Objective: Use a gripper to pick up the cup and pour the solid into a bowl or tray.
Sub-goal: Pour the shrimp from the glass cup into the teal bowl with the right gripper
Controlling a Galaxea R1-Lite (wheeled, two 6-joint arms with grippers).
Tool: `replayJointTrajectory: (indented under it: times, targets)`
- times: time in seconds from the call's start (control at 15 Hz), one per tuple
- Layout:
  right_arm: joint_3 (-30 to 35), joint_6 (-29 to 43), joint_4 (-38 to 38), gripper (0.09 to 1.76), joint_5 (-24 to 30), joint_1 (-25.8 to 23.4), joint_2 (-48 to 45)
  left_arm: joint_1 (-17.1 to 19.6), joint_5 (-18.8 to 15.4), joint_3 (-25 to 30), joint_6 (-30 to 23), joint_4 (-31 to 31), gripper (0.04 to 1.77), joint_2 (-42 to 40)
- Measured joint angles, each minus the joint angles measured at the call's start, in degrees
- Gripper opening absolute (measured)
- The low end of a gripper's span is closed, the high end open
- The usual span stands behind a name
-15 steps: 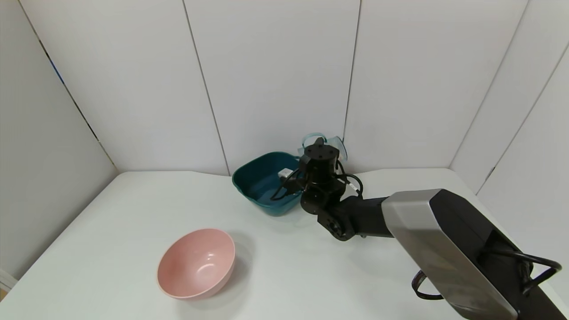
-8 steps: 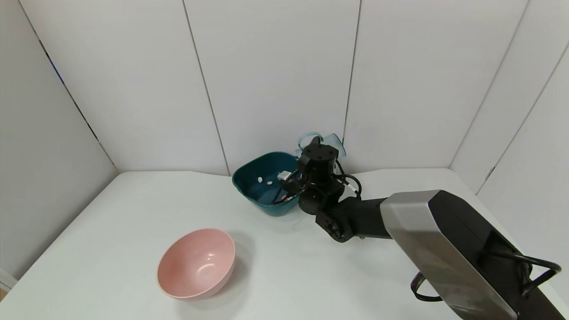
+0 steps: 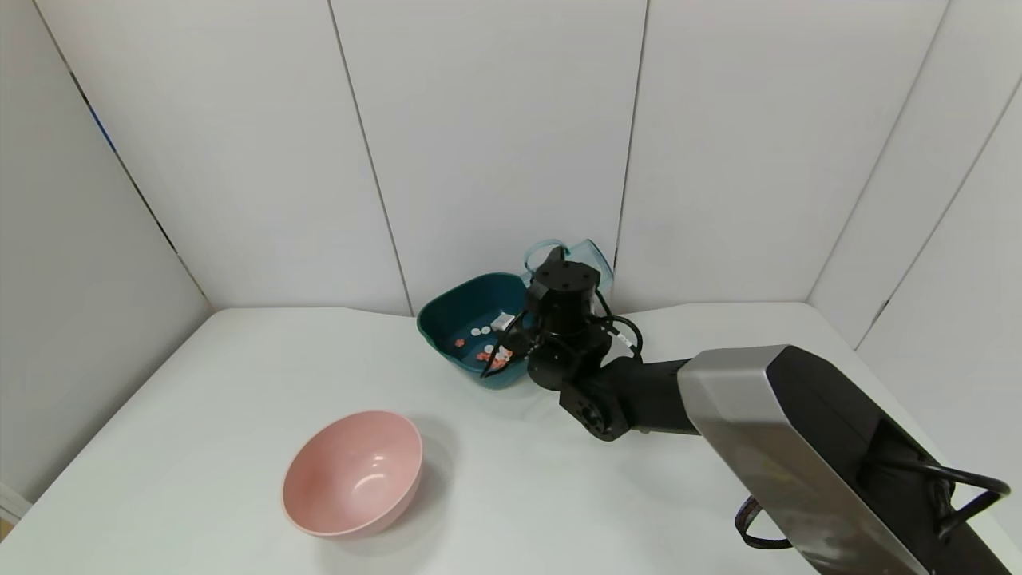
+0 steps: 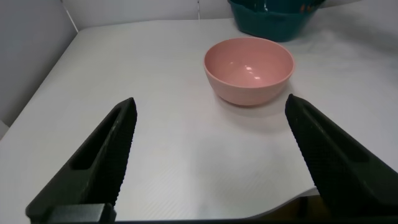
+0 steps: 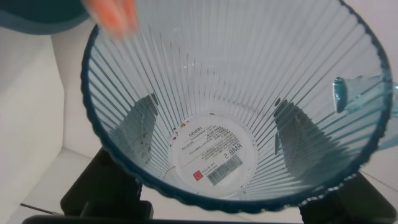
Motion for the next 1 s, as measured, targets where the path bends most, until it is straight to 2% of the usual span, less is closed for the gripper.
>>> replayJointTrajectory:
  times: [0.67,1.0]
  targets:
    - [0.1,-3.2,-0.7,1.34,0.0,0.9,0.0,0.0,0.0,0.0,0.0,0.0,1.72,0.0]
    - [0.2,-2.2,-6.0,1.34,-1.2,0.8,0.8,0.0,0.0,0.0,0.0,0.0,1.72,0.0]
